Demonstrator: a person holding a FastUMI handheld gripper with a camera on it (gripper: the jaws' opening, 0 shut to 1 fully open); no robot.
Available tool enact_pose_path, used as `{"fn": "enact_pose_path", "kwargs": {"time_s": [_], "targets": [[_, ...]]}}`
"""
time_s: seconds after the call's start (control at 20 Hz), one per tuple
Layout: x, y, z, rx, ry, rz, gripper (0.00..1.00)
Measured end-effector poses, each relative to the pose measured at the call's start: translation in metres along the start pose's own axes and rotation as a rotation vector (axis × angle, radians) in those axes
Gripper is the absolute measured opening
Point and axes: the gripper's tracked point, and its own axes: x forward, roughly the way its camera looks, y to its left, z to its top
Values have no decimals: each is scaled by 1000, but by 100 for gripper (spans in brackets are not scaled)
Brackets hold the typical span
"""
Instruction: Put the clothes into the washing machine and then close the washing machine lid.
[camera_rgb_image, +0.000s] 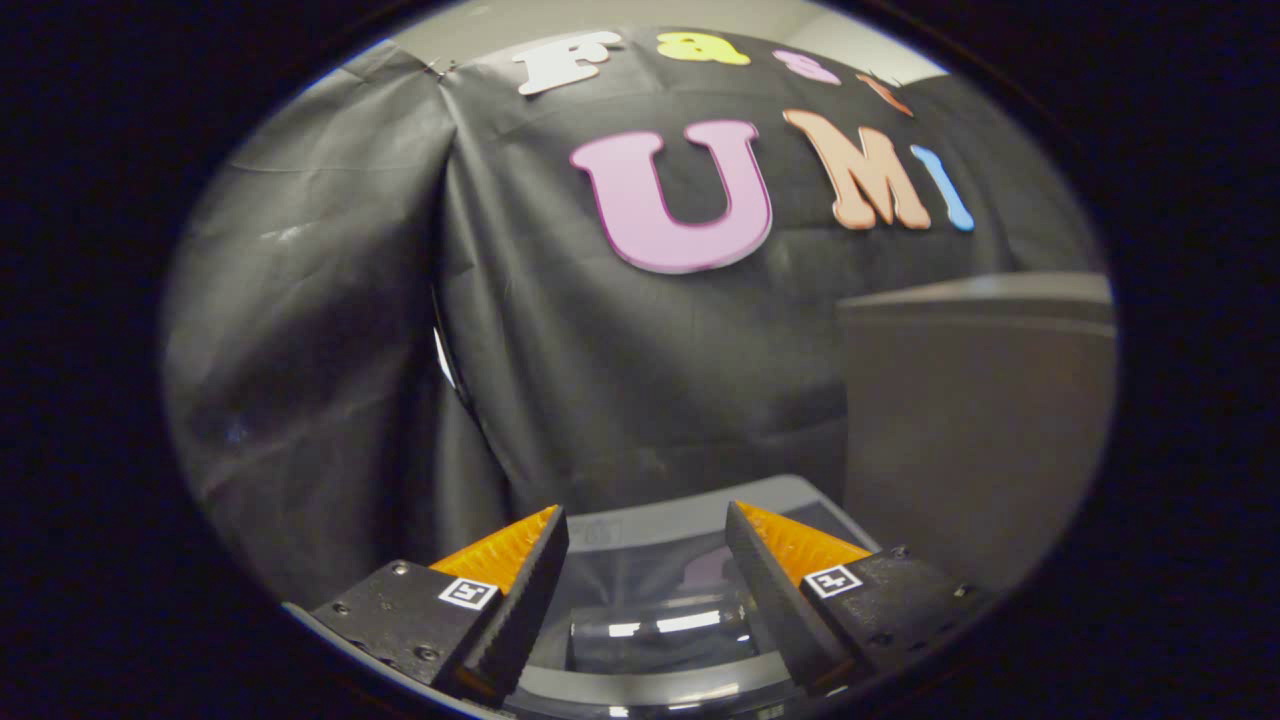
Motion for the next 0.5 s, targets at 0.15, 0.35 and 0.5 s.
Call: {"fn": "enact_pose_path", "kwargs": {"time_s": [0.15,0.35,0.5], "targets": [[-6,-7,-23,-86,37,0,96],[-7,-5,-27,-173,13,0,96],[-16,-4,-21,-234,-13,7,96]]}}
